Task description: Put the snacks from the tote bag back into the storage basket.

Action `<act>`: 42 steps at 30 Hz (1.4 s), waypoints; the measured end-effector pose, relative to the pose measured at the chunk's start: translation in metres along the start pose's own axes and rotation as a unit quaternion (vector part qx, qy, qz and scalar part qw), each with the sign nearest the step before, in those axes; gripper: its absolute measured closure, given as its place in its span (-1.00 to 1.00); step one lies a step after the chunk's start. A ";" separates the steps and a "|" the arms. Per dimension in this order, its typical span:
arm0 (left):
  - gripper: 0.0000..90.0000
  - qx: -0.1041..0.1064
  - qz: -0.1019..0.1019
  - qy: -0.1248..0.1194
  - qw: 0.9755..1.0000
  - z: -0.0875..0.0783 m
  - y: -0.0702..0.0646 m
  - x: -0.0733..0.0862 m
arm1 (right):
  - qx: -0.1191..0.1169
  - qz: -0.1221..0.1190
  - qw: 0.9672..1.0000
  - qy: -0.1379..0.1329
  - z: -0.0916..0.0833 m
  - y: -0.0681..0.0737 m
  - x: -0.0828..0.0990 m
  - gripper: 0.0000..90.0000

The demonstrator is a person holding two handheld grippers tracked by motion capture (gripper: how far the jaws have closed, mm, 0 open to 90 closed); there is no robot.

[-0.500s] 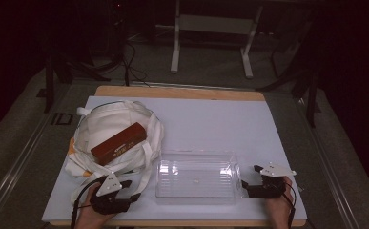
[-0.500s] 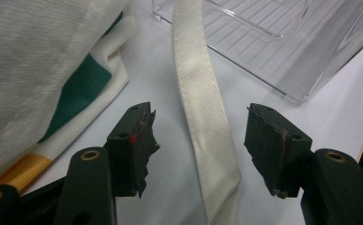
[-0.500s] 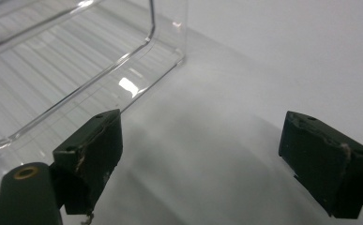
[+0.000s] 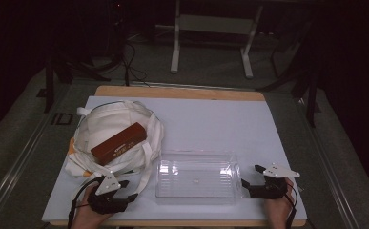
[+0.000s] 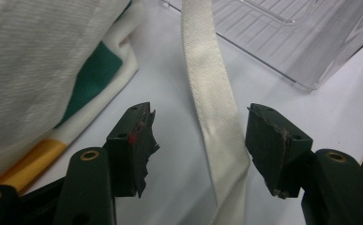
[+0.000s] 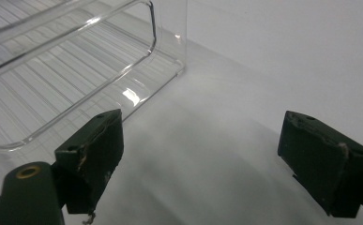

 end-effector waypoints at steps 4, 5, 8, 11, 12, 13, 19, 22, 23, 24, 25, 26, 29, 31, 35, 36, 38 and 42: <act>-0.07 -0.003 0.003 0.002 1.000 -0.003 0.000 -0.003 | 0.006 -0.004 1.000 -0.006 -0.001 0.001 0.000 -0.68; -0.08 -0.004 0.004 0.002 1.000 -0.004 0.000 -0.004 | 0.009 -0.007 1.000 -0.006 -0.002 0.002 0.000 -0.68; -0.09 -0.006 0.008 0.002 1.000 -0.007 -0.001 -0.007 | 0.012 -0.009 1.000 -0.006 -0.002 0.002 0.000 -0.68; -0.10 -0.008 0.011 0.002 1.000 -0.010 -0.002 -0.010 | 0.011 -0.005 1.000 -0.007 -0.002 0.001 0.000 -0.68; -0.10 -0.008 0.012 0.002 1.000 -0.011 -0.002 -0.011 | 0.011 -0.004 1.000 -0.005 -0.001 0.001 0.000 -0.68; -0.10 -0.008 0.013 0.001 1.000 -0.012 -0.002 -0.012 | 0.011 -0.005 1.000 -0.002 -0.001 0.001 0.000 -0.68; -0.13 -0.003 0.022 0.006 1.000 -0.018 -0.006 -0.016 | 0.010 -0.010 1.000 0.002 0.000 0.002 0.000 -0.68; -0.13 -0.002 0.029 0.009 1.000 -0.022 -0.007 -0.018 | 0.010 -0.011 1.000 0.002 0.000 0.002 0.000 -0.68; -0.13 -0.003 0.030 0.008 1.000 -0.024 -0.008 -0.019 | 0.010 -0.012 1.000 0.001 -0.001 0.003 0.000 -0.68; -0.13 -0.004 0.032 0.009 0.999 -0.025 -0.008 -0.019 | 0.009 -0.013 1.000 -0.001 -0.001 0.003 0.000 -0.68; -0.14 -0.004 0.034 0.009 0.999 -0.026 -0.008 -0.020 | 0.008 -0.013 1.000 -0.002 -0.001 0.003 0.000 -0.68; -0.14 -0.006 0.035 0.008 0.999 -0.027 -0.009 -0.021 | 0.008 -0.013 1.000 -0.002 -0.001 0.003 0.000 -0.68; -0.14 -0.004 0.037 0.007 0.999 -0.029 -0.010 -0.024 | 0.007 -0.015 1.000 0.000 0.000 0.003 0.000 -0.68; -0.14 -0.005 0.041 0.008 0.999 -0.030 -0.011 -0.027 | 0.006 -0.016 1.000 0.000 0.000 0.003 0.000 -0.68; -0.14 0.000 0.055 0.014 0.998 -0.032 -0.012 -0.031 | 0.003 -0.018 1.000 -0.001 0.000 0.003 0.000 -0.68; -0.14 0.001 0.058 0.015 0.998 -0.033 -0.013 -0.033 | 0.002 -0.018 1.000 -0.001 -0.001 0.003 0.000 -0.68; -0.13 0.001 0.060 0.016 0.998 -0.034 -0.012 -0.034 | 0.001 -0.018 1.000 -0.001 -0.001 0.003 0.000 -0.68; -0.13 0.000 0.067 0.017 0.998 -0.037 -0.011 -0.039 | 0.001 -0.018 1.000 -0.001 -0.001 0.003 0.000 -0.68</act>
Point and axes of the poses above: each handheld gripper's, and its own axes: z roughly forward along the jaws, x roughly out of its underside, y roughly to its left, the point moved 4 cm from there along z, roughly forward along the jaws, and after that the axes turned 9 degrees about -z, right-handed, at the moved point
